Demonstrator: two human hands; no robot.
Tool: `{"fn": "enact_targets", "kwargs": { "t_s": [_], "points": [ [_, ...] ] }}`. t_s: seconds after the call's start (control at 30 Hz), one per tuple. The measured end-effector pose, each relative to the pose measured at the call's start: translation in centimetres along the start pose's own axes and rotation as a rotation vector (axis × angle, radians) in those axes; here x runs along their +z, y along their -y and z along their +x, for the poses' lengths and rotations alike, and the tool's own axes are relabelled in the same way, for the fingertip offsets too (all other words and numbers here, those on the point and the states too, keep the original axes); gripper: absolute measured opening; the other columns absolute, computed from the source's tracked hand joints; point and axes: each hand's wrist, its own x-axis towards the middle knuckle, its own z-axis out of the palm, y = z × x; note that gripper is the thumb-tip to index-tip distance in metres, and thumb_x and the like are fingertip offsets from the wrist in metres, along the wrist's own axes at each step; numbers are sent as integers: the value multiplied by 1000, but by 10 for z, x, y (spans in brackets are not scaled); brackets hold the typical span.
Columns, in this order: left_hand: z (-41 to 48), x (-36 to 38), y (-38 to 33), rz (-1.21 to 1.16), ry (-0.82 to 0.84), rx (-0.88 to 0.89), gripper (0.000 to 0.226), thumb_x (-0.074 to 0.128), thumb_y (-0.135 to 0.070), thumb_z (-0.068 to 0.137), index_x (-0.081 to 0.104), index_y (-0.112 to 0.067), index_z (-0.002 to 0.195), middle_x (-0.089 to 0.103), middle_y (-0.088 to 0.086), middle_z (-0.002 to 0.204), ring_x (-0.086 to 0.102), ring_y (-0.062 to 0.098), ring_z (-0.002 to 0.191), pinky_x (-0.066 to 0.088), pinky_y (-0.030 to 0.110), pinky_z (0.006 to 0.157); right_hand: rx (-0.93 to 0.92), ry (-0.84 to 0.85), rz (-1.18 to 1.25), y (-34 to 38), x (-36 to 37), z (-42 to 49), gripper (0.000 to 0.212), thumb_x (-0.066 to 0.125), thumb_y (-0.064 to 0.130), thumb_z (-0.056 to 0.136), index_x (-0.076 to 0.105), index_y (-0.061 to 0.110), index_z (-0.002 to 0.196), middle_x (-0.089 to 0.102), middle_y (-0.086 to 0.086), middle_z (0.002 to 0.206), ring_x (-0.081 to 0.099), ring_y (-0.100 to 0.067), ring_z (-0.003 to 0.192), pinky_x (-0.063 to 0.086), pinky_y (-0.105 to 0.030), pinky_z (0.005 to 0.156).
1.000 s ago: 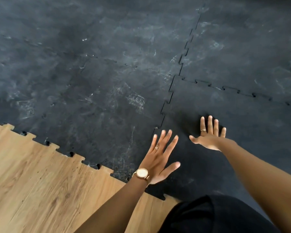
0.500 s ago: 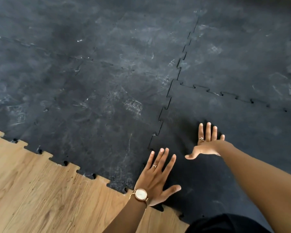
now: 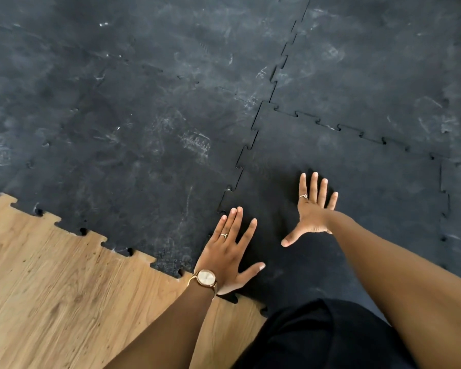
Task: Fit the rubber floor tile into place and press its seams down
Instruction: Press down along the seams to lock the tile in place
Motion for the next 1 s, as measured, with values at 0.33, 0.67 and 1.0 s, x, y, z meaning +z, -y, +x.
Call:
{"fn": "enact_targets", "kwargs": {
  "t_s": [0.33,0.67,1.0],
  "points": [
    [-3,-2,-2,23,28,-19,85,25,-72,93,14,-17,157,5,17,164,1,30,152,8,44,123,-93,-57,-25,-21,50,-31,172,68,89,22,-51,28,130,-61,-2,135,-58,-28,122,-36,-55,99],
    [-1,1,-1,53,76,-21,86,23,-72,93,14,-15,157,5,27,161,5,40,150,15,51,119,95,-171,-37,-25,122,-14,121,59,15,77,-46,35,133,-63,4,133,-61,-27,118,-36,-60,97],
    [2,8,5,34,57,25,87,28,-71,93,9,-15,158,-2,23,163,2,38,151,10,51,121,-25,-77,-2,-26,101,-42,166,89,52,41,-44,28,138,-56,-2,140,-56,-31,124,-44,-56,90]
  ]
}}
